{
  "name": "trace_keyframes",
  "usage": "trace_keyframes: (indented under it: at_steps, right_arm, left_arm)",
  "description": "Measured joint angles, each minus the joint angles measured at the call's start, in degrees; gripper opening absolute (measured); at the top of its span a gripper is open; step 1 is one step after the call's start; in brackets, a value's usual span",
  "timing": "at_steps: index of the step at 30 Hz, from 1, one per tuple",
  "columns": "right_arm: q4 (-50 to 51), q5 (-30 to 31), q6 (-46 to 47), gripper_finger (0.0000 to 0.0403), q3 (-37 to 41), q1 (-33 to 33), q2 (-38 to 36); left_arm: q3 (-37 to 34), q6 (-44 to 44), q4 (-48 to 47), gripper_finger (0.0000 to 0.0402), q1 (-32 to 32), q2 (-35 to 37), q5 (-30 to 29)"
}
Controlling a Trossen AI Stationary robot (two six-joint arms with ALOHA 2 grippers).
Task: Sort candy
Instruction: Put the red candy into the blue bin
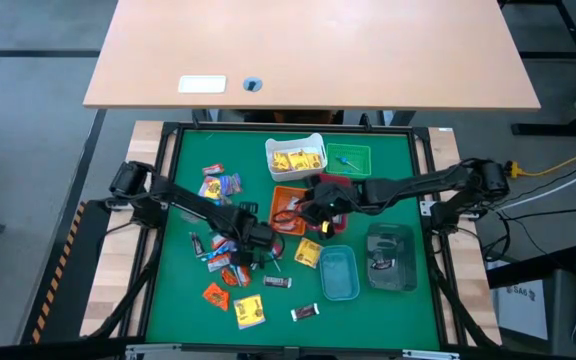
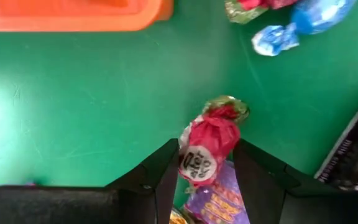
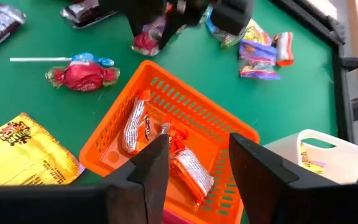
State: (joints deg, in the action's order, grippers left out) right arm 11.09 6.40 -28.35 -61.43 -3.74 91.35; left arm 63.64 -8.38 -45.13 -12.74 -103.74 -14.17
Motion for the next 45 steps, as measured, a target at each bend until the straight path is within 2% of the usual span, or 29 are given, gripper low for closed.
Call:
trace_keyframes:
  at_steps: [6, 11, 17, 24, 31, 35, 38, 45]
  right_arm:
    - [4.6, 4.8, -0.4, 0.0166, 0.0, -3.0, -4.5]
    - [12.0, 8.0, 0.2, 0.0166, 0.0, -5.2, -9.5]
    - [22.8, 9.1, 6.4, 0.0166, -0.1, -7.7, -15.7]
    - [32.8, 9.1, 14.2, 0.0166, -0.1, -9.5, -22.9]
    - [38.2, 9.1, 19.6, 0.0166, -0.1, -9.4, -27.7]
    - [38.3, 9.1, 19.6, 0.0166, -0.1, -9.4, -28.2]
    - [38.3, 9.0, 19.6, 0.0166, -0.1, -9.4, -28.2]
    - [38.1, 9.0, 19.6, 0.0166, 0.0, -9.4, -27.7]
  left_arm:
    - [0.0, -0.1, 0.5, 0.0131, 0.9, -0.3, 0.4]
    - [0.0, -0.4, 1.0, 0.0090, 1.0, -0.2, 0.4]
    - [0.0, -3.1, 1.1, 0.0052, 0.9, -0.2, 0.4]
    - [0.0, -6.3, 1.2, 0.0050, -0.1, 1.1, 1.2]
    - [0.0, -13.1, 3.7, 0.0050, -1.5, 5.0, 6.7]
    - [0.0, -16.5, 11.8, 0.0050, -2.1, 6.5, 9.4]
    - [0.0, -17.9, 23.2, 0.0050, -2.4, 6.4, 8.9]
    - [0.1, -15.4, 54.7, 0.0051, -2.8, 3.0, -1.4]
